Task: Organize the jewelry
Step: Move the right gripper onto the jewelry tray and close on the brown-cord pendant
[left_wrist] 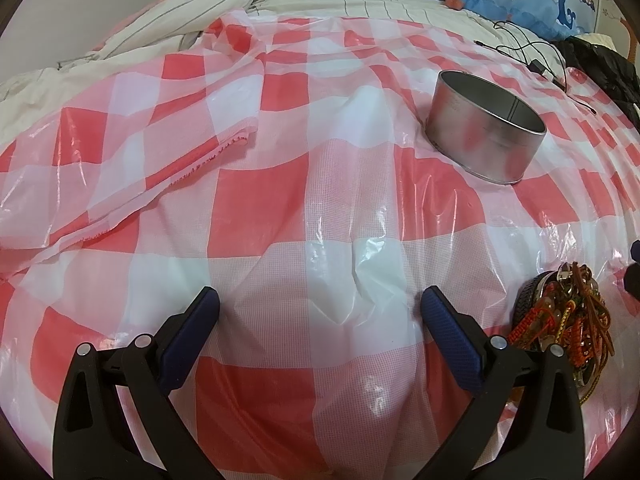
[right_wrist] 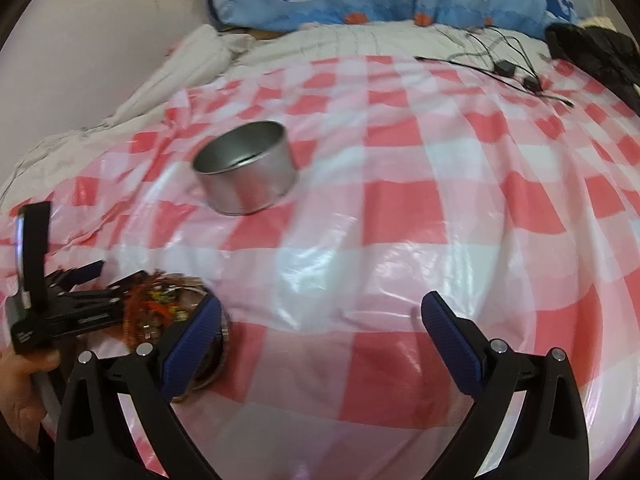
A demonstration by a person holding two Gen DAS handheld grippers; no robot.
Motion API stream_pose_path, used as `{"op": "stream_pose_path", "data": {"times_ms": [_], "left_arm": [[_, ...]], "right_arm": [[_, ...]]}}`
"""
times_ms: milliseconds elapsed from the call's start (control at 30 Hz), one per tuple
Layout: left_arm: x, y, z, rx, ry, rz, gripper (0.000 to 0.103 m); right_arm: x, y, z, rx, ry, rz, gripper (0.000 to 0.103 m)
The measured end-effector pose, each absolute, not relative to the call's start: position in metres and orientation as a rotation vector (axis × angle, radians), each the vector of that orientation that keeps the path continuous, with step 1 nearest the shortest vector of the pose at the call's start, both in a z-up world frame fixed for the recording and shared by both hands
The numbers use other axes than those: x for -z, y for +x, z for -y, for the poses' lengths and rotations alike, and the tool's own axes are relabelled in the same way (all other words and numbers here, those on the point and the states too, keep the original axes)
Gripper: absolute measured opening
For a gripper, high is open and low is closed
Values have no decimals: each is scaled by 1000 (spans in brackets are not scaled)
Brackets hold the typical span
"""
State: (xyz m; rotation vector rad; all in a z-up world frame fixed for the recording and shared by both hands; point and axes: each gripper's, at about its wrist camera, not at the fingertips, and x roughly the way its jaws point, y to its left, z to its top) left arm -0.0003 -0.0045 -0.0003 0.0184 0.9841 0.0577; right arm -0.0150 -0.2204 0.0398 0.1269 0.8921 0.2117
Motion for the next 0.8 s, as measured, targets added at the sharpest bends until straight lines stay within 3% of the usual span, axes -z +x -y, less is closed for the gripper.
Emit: {"op": "stream_pose_path", "data": {"times_ms": [600, 733, 800], "left_arm": [[-27, -14, 15, 31, -22, -911, 97], [-29, -17, 11, 31, -37, -921, 97], [-33, -21, 5, 42, -57, -914, 96]], "right_arm": [[-53, -45, 161, -465, -78, -830, 95], [-56, -47, 162, -488, -55, -803, 91], [-60, -48, 160, -510, -54, -781, 76]]}}
